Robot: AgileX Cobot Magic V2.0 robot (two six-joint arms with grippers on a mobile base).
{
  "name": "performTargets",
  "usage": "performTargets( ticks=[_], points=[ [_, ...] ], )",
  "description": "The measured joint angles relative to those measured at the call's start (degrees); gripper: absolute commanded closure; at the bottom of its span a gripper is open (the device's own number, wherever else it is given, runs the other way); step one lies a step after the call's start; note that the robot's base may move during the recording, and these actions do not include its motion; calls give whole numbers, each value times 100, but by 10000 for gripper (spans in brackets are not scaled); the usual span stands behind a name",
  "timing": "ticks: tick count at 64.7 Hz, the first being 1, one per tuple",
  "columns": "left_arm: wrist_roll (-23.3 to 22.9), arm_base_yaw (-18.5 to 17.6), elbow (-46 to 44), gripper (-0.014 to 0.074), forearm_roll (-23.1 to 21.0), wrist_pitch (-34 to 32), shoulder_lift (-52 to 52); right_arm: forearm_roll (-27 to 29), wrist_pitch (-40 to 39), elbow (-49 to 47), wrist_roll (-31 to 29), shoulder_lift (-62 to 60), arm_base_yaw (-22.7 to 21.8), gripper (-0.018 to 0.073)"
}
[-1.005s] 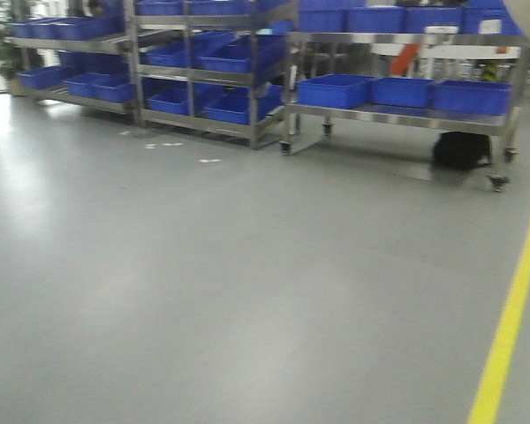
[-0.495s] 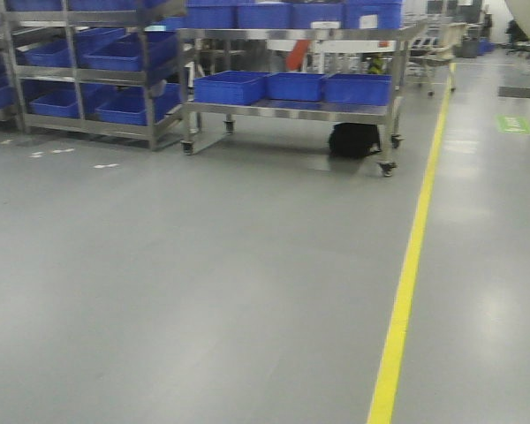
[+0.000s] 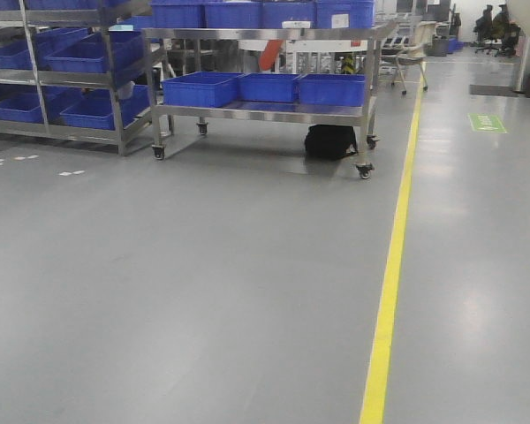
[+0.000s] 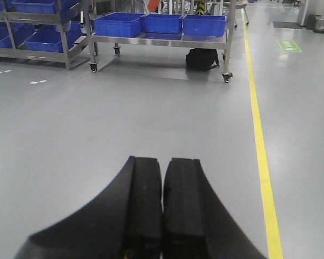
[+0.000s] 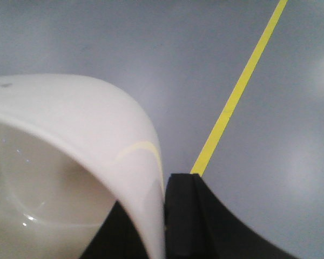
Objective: Move white bin to right shelf second layer
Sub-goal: 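Drive backward and turn away from the table holding the bin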
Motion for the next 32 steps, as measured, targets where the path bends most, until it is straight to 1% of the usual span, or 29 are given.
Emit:
performTargets(
  ticks=[32],
  points=[
    [0, 0, 0, 512, 0, 0, 0, 0, 0, 0, 0, 0, 0, 501]
  ],
)
